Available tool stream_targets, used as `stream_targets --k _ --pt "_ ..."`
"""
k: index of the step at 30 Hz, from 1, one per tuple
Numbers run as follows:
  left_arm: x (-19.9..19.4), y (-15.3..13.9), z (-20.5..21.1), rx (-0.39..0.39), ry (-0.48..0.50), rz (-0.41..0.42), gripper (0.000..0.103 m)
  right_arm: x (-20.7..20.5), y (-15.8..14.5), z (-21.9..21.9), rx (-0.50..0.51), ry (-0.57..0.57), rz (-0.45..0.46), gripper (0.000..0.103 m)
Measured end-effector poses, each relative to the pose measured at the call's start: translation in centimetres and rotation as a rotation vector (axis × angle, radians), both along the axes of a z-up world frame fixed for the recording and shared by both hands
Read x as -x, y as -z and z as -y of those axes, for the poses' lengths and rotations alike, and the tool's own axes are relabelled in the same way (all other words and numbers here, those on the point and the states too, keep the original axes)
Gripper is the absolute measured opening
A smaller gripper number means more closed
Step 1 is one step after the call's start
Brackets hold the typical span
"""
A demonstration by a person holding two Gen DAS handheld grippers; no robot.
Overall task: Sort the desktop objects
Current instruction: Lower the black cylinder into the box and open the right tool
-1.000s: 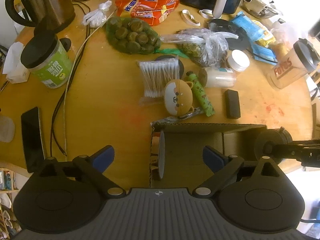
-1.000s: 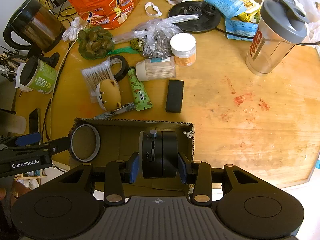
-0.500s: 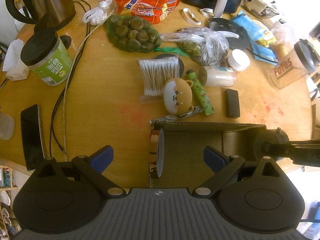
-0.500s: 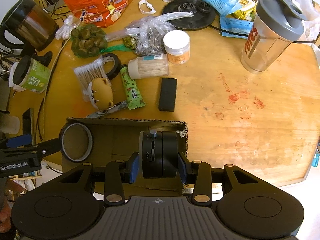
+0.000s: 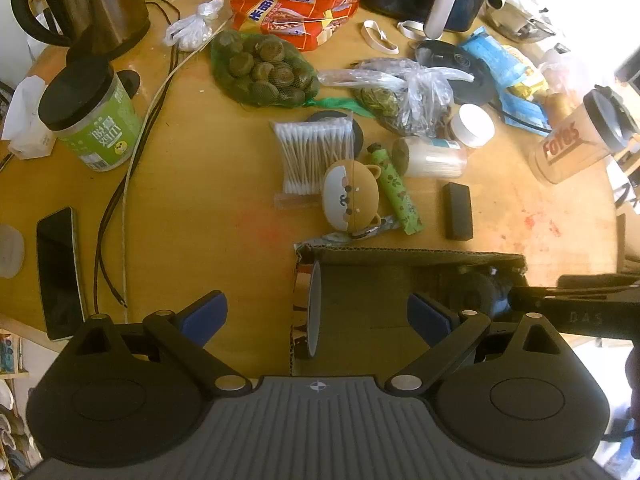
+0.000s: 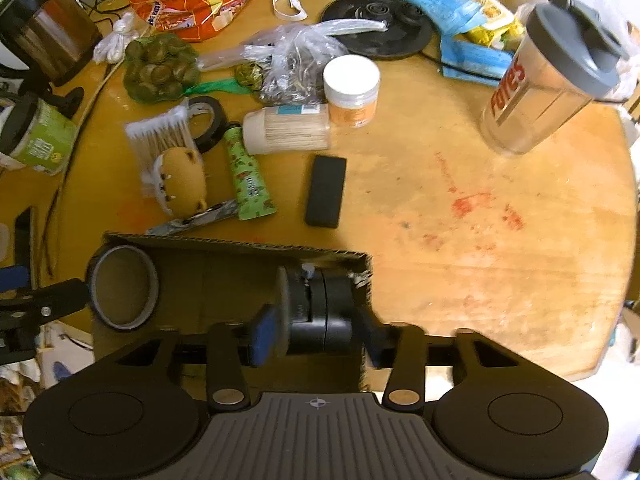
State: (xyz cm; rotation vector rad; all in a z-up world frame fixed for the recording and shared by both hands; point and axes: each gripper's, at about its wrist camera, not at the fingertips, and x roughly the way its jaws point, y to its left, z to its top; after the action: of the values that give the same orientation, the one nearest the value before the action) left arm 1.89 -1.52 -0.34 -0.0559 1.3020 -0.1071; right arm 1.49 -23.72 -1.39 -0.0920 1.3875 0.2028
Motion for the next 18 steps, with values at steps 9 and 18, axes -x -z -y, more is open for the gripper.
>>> stream_targets --k 9,18 --pt "-0.04 0.10 0.21 0.007 0.009 -0.006 0.099 -0.18 -0.09 0.68 0.003 0.019 0.007 0.087" --pt "-0.11 0.07 0.24 0.006 0.014 -0.009 0.099 -0.15 -0.05 0.92 -0.003 0.035 0.000 0.088"
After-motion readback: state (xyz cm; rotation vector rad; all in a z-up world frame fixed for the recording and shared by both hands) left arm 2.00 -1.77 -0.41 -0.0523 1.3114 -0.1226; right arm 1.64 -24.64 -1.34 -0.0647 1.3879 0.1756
